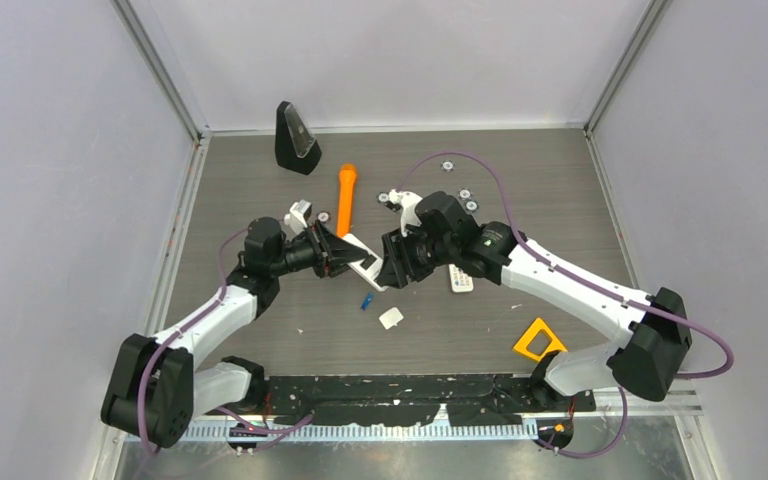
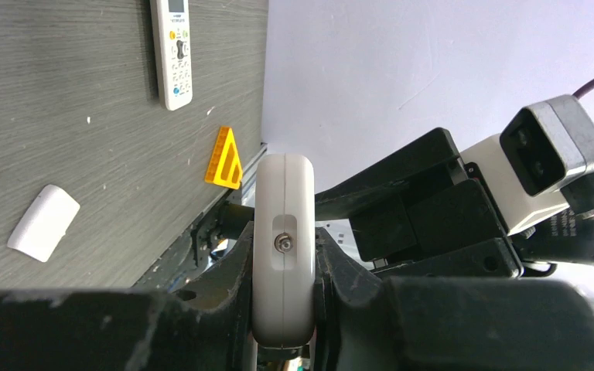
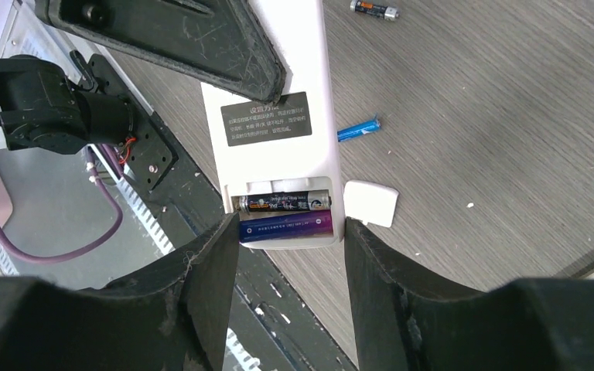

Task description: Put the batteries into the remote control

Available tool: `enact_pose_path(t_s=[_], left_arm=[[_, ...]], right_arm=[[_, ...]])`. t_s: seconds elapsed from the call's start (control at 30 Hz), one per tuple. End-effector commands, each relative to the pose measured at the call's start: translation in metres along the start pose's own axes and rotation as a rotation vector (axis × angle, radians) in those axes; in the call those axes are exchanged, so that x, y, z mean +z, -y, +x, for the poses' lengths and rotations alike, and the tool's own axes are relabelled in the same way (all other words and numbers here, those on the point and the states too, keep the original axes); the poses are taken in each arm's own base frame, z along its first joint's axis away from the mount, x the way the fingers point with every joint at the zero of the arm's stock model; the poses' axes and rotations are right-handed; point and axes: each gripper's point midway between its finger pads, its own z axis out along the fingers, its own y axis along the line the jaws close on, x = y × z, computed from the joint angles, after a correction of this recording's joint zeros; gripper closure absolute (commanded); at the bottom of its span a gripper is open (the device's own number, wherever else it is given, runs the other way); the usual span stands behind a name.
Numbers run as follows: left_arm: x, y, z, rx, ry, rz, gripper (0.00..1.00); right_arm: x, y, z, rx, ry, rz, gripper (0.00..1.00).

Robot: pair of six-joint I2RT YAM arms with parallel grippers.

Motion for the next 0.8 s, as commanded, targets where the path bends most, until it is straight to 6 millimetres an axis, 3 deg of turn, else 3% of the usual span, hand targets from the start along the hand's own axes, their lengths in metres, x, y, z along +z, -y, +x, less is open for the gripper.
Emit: enact_pose_path(t_s=[0.0, 0.4, 0.67, 0.77], left_arm=[[-0.016, 0.083, 0.021, 0.013, -0.11, 0.272, 1.0], [-0.021, 0.093, 0.013, -0.12, -0.068, 0.342, 1.0], [-0.02, 0.091, 0.012, -0.095, -0.045, 0.319, 1.0], [-0.02, 0.089, 0.013, -0.037, -0.036, 0.283, 1.0]], right_arm=[[0.016, 0.02, 0.016, -0.043, -0.024, 0.059, 0.48], [0.017, 0.023, 0.017, -0.047, 0.023, 0.051, 0.35], [0.011, 0.024, 0.021, -0.026, 0.038, 0.035, 0.34], [0.006, 0.02, 0.021, -0.012, 0.048, 0.018, 0.27]])
